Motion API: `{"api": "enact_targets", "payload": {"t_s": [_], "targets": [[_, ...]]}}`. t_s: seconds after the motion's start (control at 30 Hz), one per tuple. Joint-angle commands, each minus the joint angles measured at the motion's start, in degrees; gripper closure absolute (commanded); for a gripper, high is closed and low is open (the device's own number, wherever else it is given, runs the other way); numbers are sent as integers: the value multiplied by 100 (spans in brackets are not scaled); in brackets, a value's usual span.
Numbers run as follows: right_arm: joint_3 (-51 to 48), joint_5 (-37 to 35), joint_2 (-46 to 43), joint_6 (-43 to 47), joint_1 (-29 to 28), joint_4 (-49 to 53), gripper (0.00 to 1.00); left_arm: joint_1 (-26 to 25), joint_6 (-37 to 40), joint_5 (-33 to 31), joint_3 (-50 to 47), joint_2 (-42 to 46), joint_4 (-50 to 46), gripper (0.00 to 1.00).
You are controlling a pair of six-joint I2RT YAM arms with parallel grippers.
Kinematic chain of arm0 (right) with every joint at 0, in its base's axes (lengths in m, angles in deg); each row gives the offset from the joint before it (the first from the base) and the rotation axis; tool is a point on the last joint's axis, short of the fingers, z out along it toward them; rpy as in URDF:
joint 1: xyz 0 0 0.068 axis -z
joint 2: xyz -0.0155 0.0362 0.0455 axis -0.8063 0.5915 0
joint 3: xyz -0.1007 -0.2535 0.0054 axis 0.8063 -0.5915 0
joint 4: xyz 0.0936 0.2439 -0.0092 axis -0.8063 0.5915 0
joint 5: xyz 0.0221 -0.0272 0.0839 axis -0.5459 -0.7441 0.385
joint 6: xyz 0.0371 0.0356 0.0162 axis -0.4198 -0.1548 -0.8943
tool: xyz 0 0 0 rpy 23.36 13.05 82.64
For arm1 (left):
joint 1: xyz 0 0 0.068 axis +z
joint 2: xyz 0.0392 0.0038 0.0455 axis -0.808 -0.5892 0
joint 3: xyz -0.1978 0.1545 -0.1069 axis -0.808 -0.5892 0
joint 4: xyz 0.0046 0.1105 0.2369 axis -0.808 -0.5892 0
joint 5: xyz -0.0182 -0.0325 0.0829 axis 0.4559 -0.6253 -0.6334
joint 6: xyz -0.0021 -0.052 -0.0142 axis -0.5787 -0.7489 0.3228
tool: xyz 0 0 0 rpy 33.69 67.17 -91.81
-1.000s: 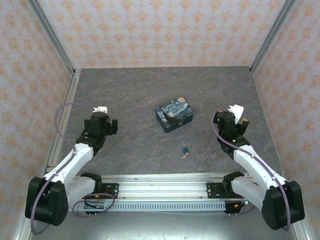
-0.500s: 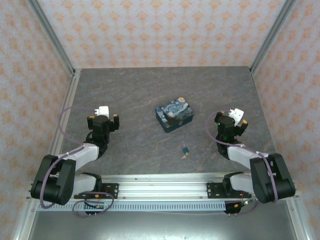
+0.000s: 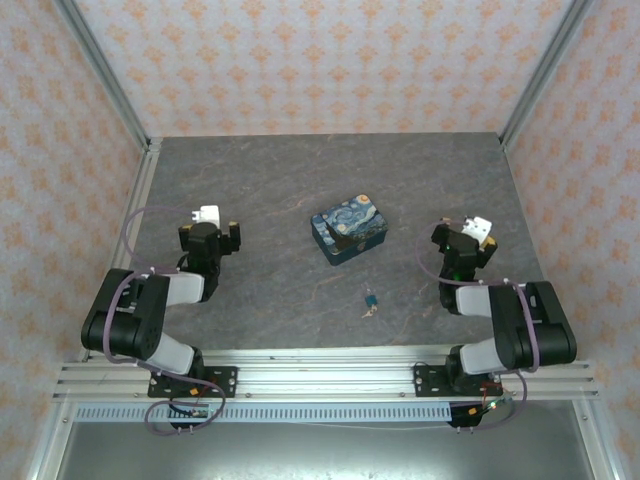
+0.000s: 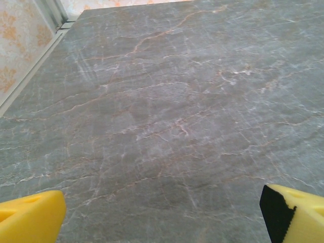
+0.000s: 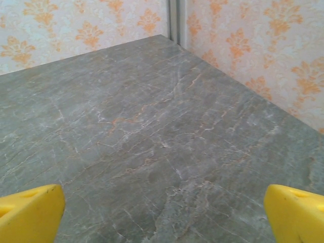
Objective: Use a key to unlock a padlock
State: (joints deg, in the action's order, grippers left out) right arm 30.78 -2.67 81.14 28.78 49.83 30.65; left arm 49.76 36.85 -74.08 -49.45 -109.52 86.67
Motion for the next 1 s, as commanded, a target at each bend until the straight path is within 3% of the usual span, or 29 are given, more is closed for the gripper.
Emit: {"api": "enact_targets", "payload": {"t_s": [0.0, 0.07, 0.13, 0.97], "targets": [[204, 233, 648, 68, 39, -628, 0, 98, -149, 109, 123, -16, 187, 0], [594, 346, 379, 7, 47, 605, 0, 97, -136, 118, 127, -21, 184, 0], [591, 284, 574, 62, 47, 269, 0, 89, -134, 117, 128, -18, 186, 0], [653, 263, 493, 36, 41, 517, 0, 89, -133, 126, 136, -22, 177, 0]]}}
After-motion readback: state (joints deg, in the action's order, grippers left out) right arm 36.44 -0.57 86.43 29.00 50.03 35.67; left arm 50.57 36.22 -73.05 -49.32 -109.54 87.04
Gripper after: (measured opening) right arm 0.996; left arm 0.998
